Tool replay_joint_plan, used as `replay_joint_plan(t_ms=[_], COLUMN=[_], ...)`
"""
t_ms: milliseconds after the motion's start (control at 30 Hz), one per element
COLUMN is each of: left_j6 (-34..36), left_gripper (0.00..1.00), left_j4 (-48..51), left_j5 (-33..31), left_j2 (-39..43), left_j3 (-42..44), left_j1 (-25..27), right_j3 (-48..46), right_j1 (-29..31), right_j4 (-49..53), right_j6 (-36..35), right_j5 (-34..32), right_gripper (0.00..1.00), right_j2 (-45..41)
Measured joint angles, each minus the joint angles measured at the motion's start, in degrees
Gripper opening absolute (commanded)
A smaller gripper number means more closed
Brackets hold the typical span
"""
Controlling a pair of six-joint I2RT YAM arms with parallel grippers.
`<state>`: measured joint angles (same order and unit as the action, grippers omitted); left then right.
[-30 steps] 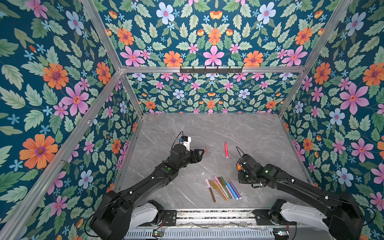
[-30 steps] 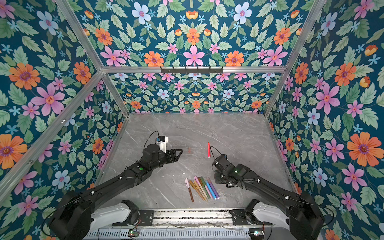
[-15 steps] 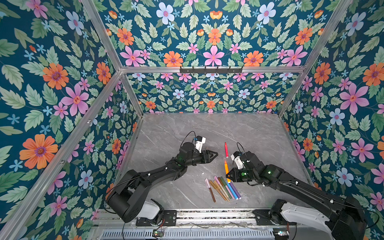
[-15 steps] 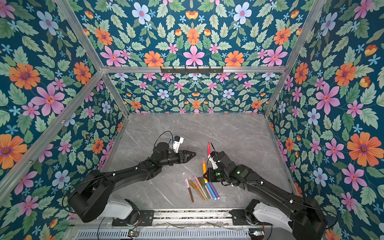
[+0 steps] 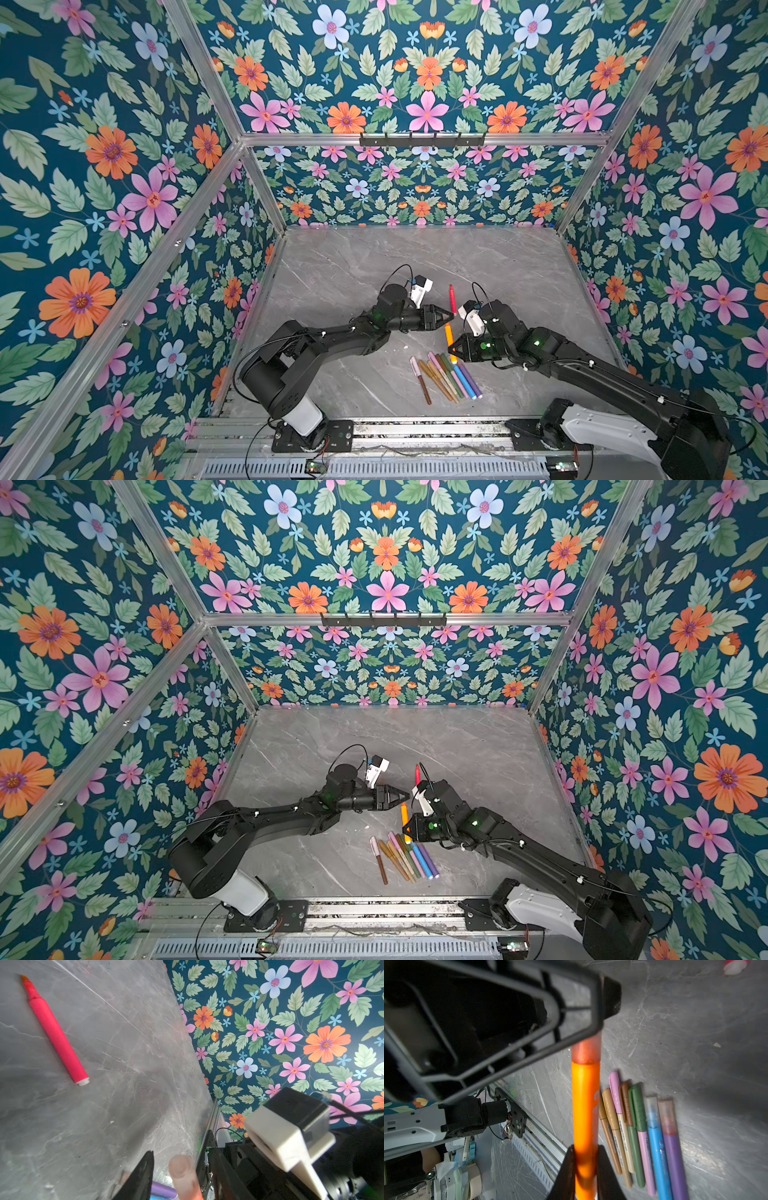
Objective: Open the pen caps
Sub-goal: 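Lift the orange marker toward the left gripper while the left gripper grasps its cap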
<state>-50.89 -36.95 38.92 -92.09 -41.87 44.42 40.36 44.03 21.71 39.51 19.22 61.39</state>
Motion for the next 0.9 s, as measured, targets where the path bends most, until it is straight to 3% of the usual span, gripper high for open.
replay_joint_plan(t_ms=[167,500,767,900], left_j6=[-0.13,-0.13,-1.44,-1.53], left_gripper=[0.34,0.25,0.0,0.0], left_j4=[-0.37,-0.52,-1.29,-1.62], left_j5=[0.81,1.42,2.62,2.91], left_j2=[-1.42,-1.75,-1.75,-1.84], left_j3=[-1.49,-1.88,-2.47,-2.38], left_j1=[0.68,0.94,1.16,1.16], right_j3=[0.09,-0.04,-0.15,-0.15], right_j1=[0.0,0.0,0.0,0.0], right_j4=[0.2,1.29,1.68,1.7], right_j6=[-0.04,-0.02,-0.26,-0.15], right_j5=[-0.46,-2.95,-3.21,-3.15], right_gripper=[0.12,0.12,0.13,0.29], right_j2=[-0.04,-1.38,-1.29,-1.29])
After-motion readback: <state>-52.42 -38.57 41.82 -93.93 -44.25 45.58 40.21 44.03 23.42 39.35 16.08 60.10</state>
